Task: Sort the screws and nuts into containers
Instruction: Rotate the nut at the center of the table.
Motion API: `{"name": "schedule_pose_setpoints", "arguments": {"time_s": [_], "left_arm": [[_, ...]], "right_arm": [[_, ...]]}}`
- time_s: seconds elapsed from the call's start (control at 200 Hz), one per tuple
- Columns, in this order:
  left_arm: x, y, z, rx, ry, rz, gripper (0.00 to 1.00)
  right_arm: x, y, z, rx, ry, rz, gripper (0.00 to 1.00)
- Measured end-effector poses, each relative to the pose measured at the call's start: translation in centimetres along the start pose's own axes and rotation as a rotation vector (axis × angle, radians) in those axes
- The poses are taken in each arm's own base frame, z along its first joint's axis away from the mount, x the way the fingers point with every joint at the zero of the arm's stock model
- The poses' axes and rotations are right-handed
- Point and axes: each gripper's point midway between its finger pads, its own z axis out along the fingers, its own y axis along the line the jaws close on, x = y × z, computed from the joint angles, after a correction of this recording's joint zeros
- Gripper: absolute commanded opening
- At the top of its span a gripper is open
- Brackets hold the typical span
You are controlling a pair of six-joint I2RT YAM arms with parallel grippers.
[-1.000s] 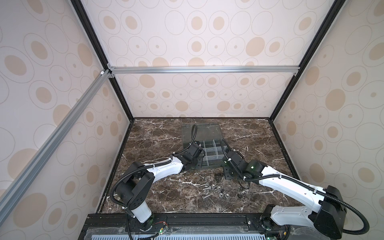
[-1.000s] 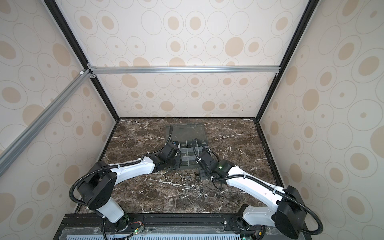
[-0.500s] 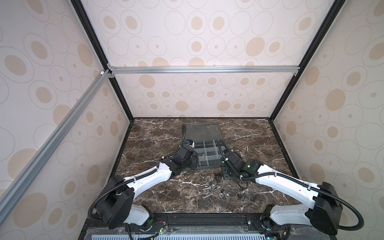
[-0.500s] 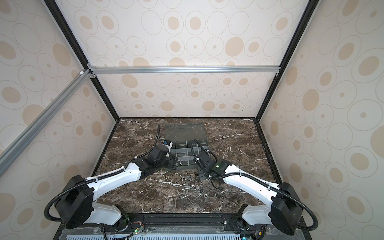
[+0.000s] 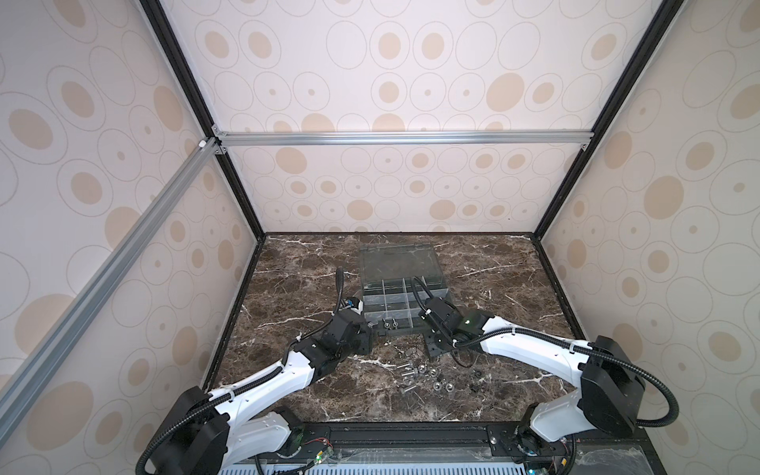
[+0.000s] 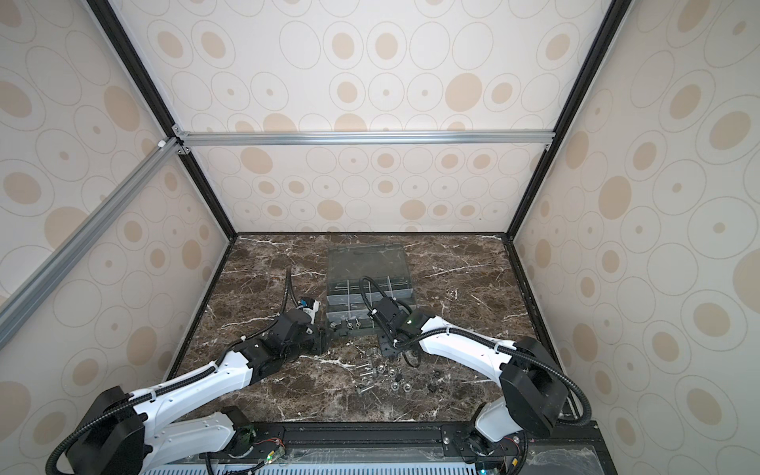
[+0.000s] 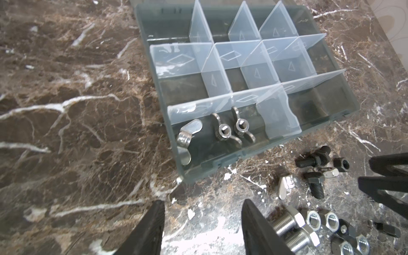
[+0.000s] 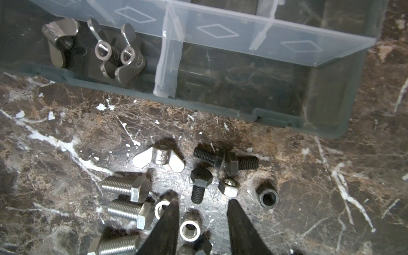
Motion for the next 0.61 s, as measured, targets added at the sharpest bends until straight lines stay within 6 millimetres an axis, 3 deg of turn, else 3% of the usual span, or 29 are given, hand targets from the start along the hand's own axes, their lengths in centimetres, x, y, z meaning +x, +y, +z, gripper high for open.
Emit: {"name": "schedule_pose_setpoints", "arguments": {"time_s": [0.605], "left_arm": [[2.0,2.1,-1.8,-0.015,-0.034,-0.09,0.57]], "right_arm": [[0.3,2.2,2.3,-0.073,0.065,-0.16,0.4]]}}
